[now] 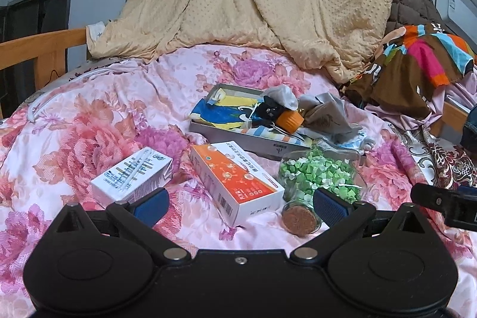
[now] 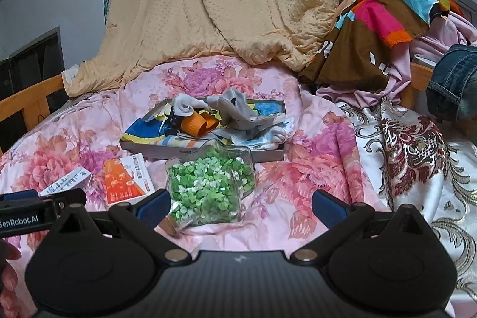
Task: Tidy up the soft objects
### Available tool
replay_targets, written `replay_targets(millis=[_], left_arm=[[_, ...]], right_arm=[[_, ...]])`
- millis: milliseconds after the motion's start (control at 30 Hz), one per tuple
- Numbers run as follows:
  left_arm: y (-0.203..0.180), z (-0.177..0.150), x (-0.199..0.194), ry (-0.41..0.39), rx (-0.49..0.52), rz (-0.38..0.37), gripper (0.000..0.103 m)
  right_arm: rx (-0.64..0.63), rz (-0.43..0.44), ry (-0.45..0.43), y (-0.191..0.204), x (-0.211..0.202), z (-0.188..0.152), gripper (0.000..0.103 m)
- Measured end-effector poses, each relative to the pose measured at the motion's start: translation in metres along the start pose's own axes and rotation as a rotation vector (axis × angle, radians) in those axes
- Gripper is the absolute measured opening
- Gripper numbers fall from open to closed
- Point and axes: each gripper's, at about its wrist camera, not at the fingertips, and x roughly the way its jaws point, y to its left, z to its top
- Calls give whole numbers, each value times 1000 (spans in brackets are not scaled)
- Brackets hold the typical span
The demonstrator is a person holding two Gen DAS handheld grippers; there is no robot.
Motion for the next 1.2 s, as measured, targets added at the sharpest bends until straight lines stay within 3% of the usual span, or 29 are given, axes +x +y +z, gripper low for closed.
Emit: replay_targets(millis=[367, 633, 1200], left_arm=[[4, -7, -2, -10, 45, 14, 102], [4, -21, 0, 5, 91, 17, 102], [8, -26, 1, 11, 57, 47, 102]], right_arm=[[-12, -6, -22, 4, -3, -15, 103], [-29, 15, 11, 8, 3, -21, 103], [-45, 29, 25, 12, 5, -23, 103]])
